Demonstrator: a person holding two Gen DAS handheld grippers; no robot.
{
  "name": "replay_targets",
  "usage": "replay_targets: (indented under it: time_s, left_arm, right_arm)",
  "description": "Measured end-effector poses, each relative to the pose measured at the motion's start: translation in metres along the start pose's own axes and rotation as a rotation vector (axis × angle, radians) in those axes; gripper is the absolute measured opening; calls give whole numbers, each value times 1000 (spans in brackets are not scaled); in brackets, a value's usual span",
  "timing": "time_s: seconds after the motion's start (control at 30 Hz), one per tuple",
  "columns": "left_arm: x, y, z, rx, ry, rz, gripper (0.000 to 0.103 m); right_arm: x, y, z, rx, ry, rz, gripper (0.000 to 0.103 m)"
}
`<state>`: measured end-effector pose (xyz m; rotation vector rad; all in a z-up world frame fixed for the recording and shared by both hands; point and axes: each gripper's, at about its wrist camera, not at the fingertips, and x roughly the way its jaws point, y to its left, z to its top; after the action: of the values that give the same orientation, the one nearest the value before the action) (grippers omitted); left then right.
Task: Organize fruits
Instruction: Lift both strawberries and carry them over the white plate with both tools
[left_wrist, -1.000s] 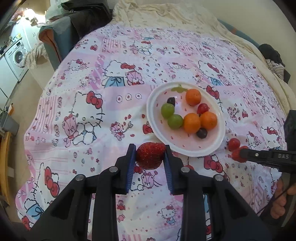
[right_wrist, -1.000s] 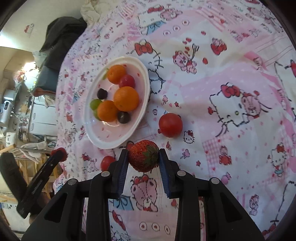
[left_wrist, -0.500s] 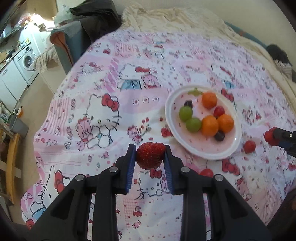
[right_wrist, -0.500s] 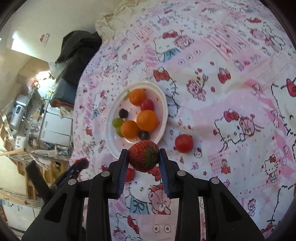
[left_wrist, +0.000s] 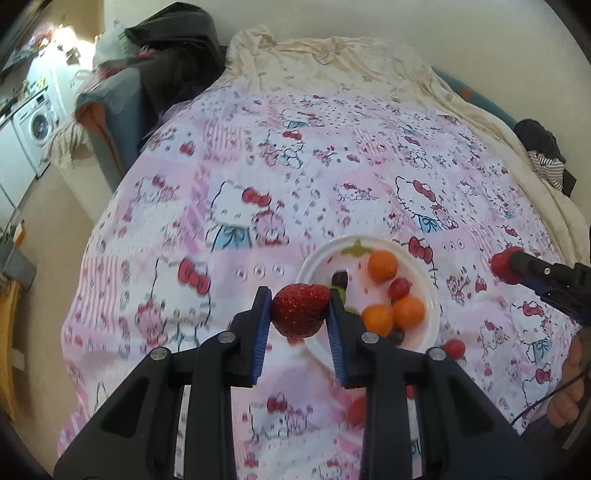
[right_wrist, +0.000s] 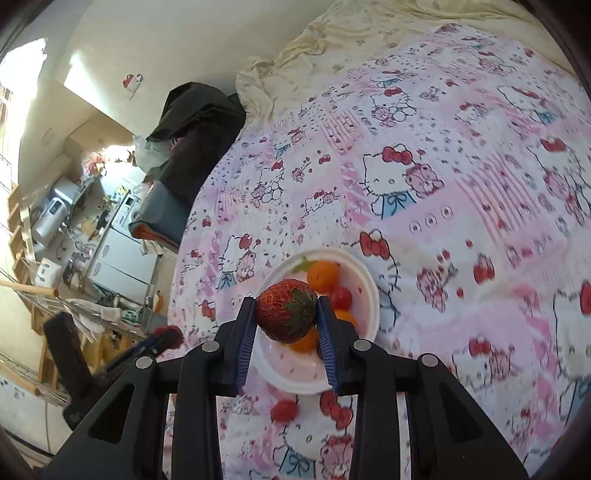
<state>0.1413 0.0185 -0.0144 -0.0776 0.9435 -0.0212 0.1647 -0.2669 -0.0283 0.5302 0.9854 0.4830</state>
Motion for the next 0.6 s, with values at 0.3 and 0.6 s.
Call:
replay_targets:
  time_s: [0.3, 0.6]
  left_arm:
    - [48, -16, 28, 91, 36, 15, 26]
    - [95, -44, 21, 147, 101, -46, 26]
  right_arm:
    - [50, -12, 20, -41, 75, -49, 34]
    - [94, -22, 14, -39, 174, -61, 34]
